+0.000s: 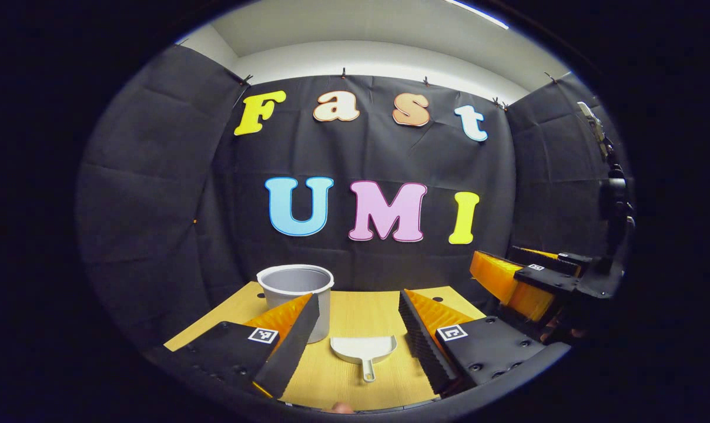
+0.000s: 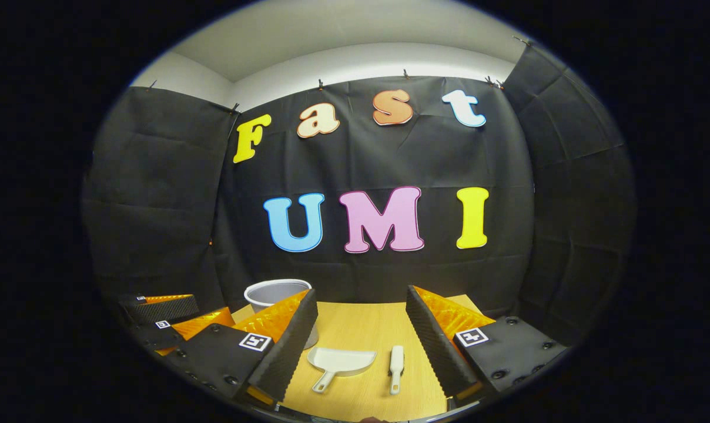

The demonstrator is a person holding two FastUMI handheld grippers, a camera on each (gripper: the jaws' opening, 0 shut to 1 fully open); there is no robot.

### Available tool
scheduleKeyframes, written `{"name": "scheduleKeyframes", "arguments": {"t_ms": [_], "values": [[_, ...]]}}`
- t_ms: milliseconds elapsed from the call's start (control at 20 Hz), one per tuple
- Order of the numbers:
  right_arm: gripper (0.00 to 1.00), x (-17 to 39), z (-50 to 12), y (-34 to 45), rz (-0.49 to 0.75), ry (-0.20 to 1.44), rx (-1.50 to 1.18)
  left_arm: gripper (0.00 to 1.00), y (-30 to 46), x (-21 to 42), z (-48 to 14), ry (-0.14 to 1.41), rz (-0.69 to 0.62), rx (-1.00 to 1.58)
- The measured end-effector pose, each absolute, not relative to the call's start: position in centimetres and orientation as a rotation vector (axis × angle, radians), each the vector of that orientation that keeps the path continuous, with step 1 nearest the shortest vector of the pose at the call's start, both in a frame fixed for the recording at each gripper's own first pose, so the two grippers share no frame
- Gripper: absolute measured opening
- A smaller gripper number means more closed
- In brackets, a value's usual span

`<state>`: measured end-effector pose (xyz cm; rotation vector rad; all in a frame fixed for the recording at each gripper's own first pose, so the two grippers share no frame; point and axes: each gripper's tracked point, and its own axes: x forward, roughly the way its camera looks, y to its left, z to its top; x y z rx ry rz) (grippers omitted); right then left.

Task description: Pick up the small broom and dustpan from the desktop, sweep the trash into the dustpan with the broom, and then empty the trash into the garbage bin.

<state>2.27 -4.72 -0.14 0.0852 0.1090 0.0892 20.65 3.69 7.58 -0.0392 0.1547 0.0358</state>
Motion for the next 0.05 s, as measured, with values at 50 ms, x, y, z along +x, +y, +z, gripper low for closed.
{"name": "scheduleKeyframes", "arguments": {"t_ms": [50], "values": [[0.87, 2.3, -0.09, -4.58, 0.092, 0.106, 0.085, 0.83, 3.89, 20.49, 7.58, 0.156, 0.039, -0.037]]}}
